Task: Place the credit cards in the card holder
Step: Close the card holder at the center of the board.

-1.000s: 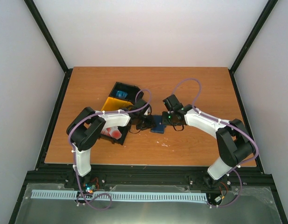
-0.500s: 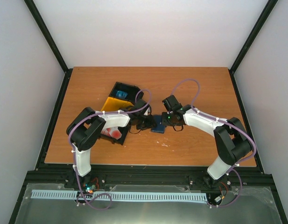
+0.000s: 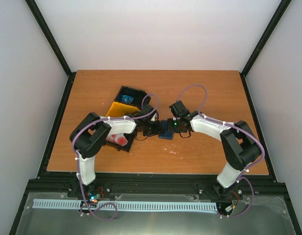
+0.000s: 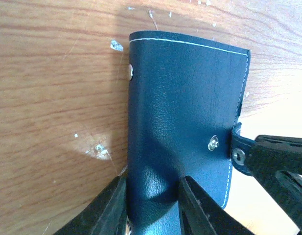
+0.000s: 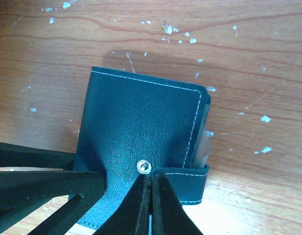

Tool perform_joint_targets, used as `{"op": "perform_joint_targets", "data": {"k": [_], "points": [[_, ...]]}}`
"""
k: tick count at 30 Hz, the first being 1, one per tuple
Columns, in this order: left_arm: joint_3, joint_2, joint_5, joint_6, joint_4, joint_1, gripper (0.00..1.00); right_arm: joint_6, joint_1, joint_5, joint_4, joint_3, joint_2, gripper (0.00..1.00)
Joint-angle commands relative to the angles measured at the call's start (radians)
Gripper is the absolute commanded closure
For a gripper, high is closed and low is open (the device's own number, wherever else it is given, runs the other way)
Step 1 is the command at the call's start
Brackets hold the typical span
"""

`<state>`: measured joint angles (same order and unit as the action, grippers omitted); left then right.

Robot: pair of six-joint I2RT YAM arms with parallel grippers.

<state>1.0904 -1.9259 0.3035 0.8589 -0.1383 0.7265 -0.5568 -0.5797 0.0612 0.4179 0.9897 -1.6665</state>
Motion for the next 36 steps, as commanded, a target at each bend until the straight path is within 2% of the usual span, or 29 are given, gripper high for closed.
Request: {"op": "perform_joint_targets", "data": {"k": [1,25,36], "points": [[-0.059,-0.079,-0.038,0.007,-0.124,0.013,0.69,0.019,-0.006,0.000,-0.018,0.020,-0.039,0.97],[-0.073,-0.078,-0.027,0.010,-0.106,0.013,0.70,-0.005,-0.006,-0.006,-0.079,0.019,-0.072,0.97],[-0.074,-0.076,-0.023,0.012,-0.104,0.014,0.70,-0.003,-0.006,0.037,-0.098,0.014,-0.106,0.97]]}}
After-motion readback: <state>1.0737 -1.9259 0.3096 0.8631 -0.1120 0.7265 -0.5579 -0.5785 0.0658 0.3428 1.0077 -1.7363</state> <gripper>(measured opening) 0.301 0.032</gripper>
